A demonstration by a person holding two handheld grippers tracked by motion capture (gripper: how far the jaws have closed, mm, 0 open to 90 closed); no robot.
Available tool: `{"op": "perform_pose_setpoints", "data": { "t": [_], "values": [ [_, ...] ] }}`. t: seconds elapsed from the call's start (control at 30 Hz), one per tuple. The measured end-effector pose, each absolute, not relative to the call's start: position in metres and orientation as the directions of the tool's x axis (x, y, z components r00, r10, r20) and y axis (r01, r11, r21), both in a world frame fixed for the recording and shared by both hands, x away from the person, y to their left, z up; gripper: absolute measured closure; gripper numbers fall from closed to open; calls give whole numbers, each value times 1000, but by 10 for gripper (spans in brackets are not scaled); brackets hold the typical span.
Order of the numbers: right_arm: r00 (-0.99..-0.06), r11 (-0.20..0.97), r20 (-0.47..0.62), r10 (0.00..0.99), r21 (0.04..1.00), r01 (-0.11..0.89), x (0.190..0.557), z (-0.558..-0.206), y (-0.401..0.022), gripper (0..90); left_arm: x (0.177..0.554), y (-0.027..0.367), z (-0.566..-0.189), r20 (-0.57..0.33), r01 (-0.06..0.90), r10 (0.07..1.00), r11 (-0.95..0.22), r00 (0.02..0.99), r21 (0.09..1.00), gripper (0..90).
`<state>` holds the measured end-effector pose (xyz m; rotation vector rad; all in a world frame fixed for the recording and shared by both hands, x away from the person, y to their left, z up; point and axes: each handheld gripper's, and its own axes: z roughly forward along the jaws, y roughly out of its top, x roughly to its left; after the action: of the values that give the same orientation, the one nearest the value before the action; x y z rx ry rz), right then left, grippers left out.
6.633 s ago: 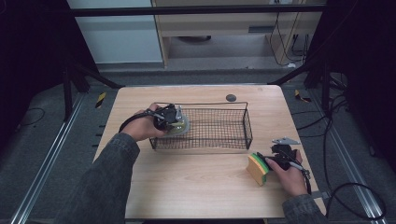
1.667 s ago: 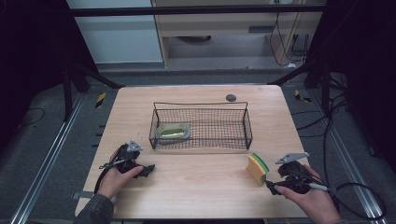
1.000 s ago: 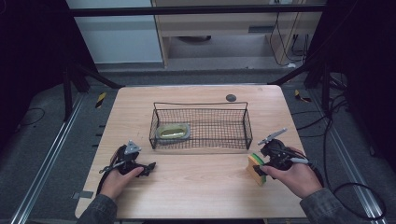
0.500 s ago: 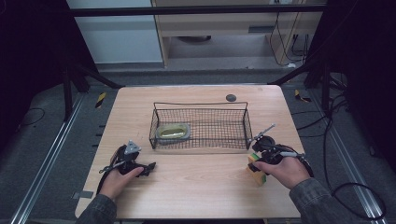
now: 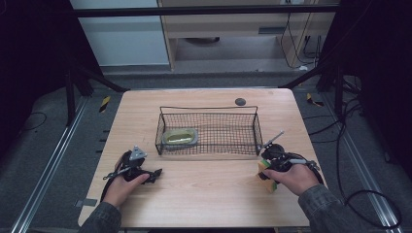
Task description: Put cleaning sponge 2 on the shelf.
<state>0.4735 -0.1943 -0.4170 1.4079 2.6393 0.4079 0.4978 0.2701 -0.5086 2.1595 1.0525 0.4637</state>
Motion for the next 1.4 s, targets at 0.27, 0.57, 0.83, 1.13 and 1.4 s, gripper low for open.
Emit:
{"op": "perform_pose_setpoints", "data": {
  "t": [0.27,0.57,0.83,1.13,1.4],
  "values": [
    [-560,530,30,828,288,798,473,-417,-198,641,498,270,-509,20,549,792,-442,610,709,0],
    [-535,495,-2,845,381,781,473,-393,-223,643,498,270,-509,20,549,792,-441,611,710,0],
    [-503,463,-31,864,445,767,488,-372,-242,644,498,270,-509,20,549,791,-442,611,709,0],
    [-496,471,-85,864,486,736,507,-351,-245,644,498,270,-509,20,549,791,-442,611,709,0],
    [-503,494,-129,855,501,711,520,-332,-240,645,498,270,-509,20,549,791,-442,611,709,0]
  ]
}}
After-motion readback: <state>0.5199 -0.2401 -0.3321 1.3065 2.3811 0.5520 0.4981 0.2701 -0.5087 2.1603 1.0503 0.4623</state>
